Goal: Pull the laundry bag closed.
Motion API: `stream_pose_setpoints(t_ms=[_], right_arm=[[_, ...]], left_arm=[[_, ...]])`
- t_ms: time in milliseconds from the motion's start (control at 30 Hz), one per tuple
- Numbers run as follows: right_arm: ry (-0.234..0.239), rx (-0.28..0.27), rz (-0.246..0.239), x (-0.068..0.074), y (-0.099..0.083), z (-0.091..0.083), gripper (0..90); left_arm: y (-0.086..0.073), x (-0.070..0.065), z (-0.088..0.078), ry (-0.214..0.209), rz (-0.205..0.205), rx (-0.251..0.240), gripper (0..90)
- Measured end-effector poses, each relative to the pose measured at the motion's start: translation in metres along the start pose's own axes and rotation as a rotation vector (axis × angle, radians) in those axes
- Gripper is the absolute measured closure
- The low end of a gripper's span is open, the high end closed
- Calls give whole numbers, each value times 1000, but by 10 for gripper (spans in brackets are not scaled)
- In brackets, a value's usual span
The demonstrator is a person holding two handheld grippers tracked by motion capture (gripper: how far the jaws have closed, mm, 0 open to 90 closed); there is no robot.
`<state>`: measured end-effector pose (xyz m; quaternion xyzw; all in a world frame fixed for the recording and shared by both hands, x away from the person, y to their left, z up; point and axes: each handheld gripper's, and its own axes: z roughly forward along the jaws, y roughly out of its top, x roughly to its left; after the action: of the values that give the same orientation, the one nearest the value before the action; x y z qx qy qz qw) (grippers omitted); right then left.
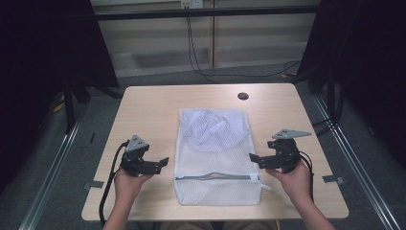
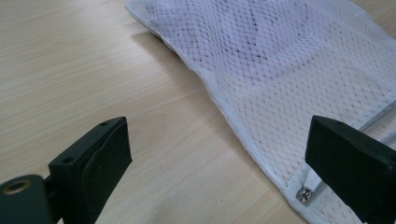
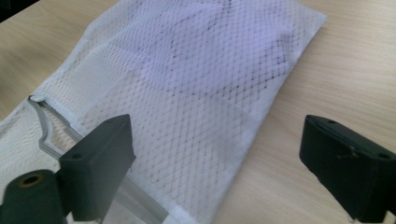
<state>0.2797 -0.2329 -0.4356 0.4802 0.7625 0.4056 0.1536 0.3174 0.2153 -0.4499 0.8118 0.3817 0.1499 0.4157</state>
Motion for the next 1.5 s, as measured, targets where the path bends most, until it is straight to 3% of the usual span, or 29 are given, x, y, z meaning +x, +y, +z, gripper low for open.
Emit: stream_pose_setpoints(t_ms=[67, 300, 500, 600, 800, 1500], right_arm=[[12, 13, 0, 5, 1, 2, 84], [25, 28, -6, 12, 5, 9, 85], [54, 62, -20, 22, 7, 22, 85], [74, 80, -21, 27, 8, 27, 91], [90, 103, -16, 37, 11, 35, 94], [150, 139, -44, 72, 24, 58, 111]], left_arm=[[0, 1, -1, -4, -10, -14, 74], [-2, 4, -6, 1, 0, 12, 68], [-5, 10, -11, -1, -25, 12, 68], [-6, 12, -14, 4, -9, 30, 74], [-7, 13, -16, 1, -19, 23, 76], [-8, 17, -20, 6, -22, 25, 81]])
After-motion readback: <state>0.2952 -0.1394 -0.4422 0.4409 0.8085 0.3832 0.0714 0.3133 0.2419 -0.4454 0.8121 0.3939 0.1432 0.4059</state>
